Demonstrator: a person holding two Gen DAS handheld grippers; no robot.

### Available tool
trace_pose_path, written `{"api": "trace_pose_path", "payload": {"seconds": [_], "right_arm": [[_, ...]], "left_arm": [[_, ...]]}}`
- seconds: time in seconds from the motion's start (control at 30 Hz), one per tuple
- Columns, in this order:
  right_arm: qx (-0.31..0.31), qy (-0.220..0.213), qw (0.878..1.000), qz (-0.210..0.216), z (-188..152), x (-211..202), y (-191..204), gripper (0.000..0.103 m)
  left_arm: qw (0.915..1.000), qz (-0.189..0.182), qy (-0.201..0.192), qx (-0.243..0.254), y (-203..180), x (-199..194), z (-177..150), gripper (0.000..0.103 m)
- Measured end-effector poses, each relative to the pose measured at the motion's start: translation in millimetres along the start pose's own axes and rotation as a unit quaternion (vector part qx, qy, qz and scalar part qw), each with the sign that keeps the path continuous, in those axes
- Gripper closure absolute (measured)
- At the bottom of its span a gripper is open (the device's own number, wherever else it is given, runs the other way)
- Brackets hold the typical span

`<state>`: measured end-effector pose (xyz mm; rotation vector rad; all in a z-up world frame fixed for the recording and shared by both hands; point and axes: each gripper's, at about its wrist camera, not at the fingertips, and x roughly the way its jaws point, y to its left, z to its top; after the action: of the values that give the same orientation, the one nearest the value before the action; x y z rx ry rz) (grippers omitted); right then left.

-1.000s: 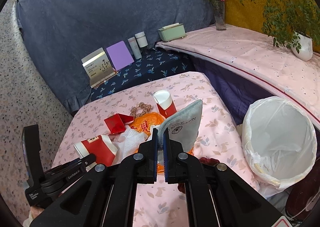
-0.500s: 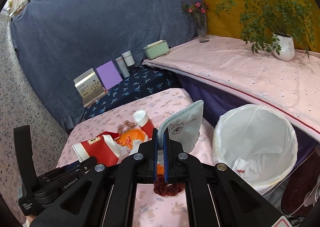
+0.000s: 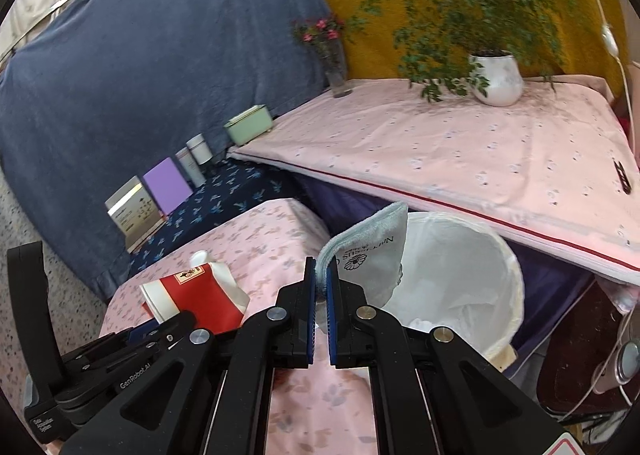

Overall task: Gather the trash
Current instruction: 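Carry the red cup and grey mask into the wastebasket and release both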

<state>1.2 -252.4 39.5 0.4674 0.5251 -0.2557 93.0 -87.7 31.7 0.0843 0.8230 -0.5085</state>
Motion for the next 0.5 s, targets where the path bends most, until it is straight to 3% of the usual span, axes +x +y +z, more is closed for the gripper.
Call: {"api": "trace_pose_path", "payload": {"seconds": [0.37, 0.5], "right_arm": [[0.051, 0.002, 0.998, -0.041, 0.1, 5.0, -66.9, 0.098], [0.066, 0.007, 0.997, -0.051, -3.1, 9.4, -82.8, 0.098]], "left_arm": [[0.9966, -0.053, 0.035, 0.052, -75.6, 49.8, 8.9, 0.074], [0.995, -0.064, 0.046, 0.061, -90.5, 64.8, 10.0, 0.068]]}}
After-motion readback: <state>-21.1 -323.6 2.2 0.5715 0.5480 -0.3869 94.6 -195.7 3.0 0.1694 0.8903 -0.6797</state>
